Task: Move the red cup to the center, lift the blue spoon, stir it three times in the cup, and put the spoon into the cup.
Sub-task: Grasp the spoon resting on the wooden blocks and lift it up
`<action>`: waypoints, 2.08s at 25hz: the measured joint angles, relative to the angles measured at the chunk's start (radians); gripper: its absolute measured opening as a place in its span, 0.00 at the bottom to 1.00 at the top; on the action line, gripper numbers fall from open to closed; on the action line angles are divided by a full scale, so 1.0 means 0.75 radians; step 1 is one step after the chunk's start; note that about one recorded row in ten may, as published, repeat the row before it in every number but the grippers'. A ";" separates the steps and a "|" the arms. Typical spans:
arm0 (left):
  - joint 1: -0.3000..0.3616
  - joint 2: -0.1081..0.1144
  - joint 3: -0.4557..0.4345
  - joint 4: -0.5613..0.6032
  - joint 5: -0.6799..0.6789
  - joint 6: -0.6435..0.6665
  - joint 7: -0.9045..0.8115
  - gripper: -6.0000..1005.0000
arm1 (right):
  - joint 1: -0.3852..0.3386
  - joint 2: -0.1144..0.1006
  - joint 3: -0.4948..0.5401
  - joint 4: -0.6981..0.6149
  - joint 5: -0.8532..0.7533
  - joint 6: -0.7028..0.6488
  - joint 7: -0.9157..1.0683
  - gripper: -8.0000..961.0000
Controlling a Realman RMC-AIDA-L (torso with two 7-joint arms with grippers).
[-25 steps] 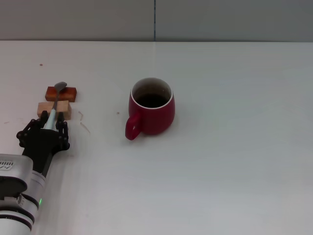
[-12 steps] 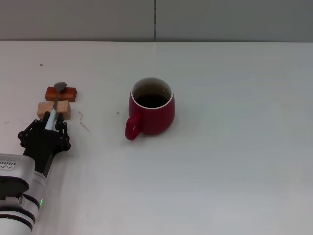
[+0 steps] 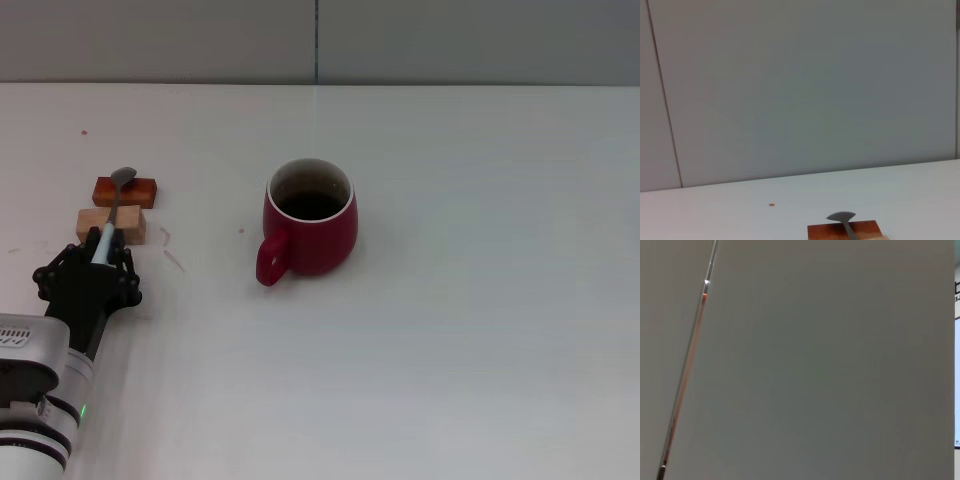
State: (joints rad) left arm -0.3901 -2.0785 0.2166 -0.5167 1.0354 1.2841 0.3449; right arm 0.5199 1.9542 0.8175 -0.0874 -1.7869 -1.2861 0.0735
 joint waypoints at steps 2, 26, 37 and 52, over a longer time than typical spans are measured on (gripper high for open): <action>0.000 0.000 0.000 0.000 0.000 0.000 0.000 0.21 | -0.001 0.000 0.000 0.000 0.000 0.000 0.000 0.64; -0.003 0.000 0.000 0.000 0.000 -0.008 0.001 0.19 | -0.002 0.002 -0.032 0.000 0.005 -0.001 0.000 0.64; -0.001 0.000 -0.026 -0.012 0.000 -0.029 0.037 0.18 | 0.000 0.002 -0.033 0.000 0.003 -0.001 0.000 0.64; 0.003 0.000 -0.060 -0.035 0.023 -0.003 0.060 0.18 | 0.000 0.004 -0.033 0.000 0.001 -0.001 0.000 0.64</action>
State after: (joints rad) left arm -0.3877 -2.0785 0.1716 -0.5433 1.0523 1.2815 0.3898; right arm 0.5201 1.9573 0.7930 -0.0874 -1.7860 -1.2870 0.0736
